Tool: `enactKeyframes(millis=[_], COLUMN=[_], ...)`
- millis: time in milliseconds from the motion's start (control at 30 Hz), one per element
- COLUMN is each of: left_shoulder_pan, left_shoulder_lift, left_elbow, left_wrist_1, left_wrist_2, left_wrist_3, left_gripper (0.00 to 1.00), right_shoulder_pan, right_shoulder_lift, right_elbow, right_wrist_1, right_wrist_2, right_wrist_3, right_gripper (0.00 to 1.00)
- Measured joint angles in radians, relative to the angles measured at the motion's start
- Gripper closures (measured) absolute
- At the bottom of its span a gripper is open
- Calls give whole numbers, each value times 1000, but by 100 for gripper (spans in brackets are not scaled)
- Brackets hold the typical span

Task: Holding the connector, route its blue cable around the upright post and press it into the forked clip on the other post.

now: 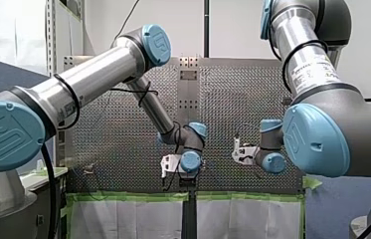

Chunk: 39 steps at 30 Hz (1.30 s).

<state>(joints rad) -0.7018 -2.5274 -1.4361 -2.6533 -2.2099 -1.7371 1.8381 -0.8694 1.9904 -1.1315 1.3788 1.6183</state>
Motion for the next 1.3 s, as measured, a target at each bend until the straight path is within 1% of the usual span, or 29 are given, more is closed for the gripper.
enactKeyframes(millis=[267,367,500,667,767,900,1000,1167,1300], left_shoulder_pan=[0,0,0,1,3,3,4,8,11], left_shoulder_lift=[0,0,0,0,-1,-2,-2,-2,-3], left_elbow=[0,0,0,-1,-1,0,0,0,0], left_wrist_1=[9,17,28,34,47,72,78,80,80], left_wrist_2=[6,6,7,8,21,52,65,70,71], left_wrist_3=[-1,-1,-1,1,5,8,8,8,7], left_gripper=[98,98,98,98,98,98,98,98,98], right_shoulder_pan=[-8,-12,-15,-18,-18,-18,-20,-23,-26], right_shoulder_lift=[3,16,40,52,53,54,59,87,97], right_elbow=[-1,-6,-17,-25,-26,-26,-29,-42,-47], right_wrist_1=[-11,-19,-21,-18,-18,-18,-22,-23,-23], right_wrist_2=[-1,-1,0,0,0,0,3,4,5], right_wrist_3=[19,24,25,26,26,26,25,24,26], right_gripper=[100,100,100,100,100,100,100,100,100])
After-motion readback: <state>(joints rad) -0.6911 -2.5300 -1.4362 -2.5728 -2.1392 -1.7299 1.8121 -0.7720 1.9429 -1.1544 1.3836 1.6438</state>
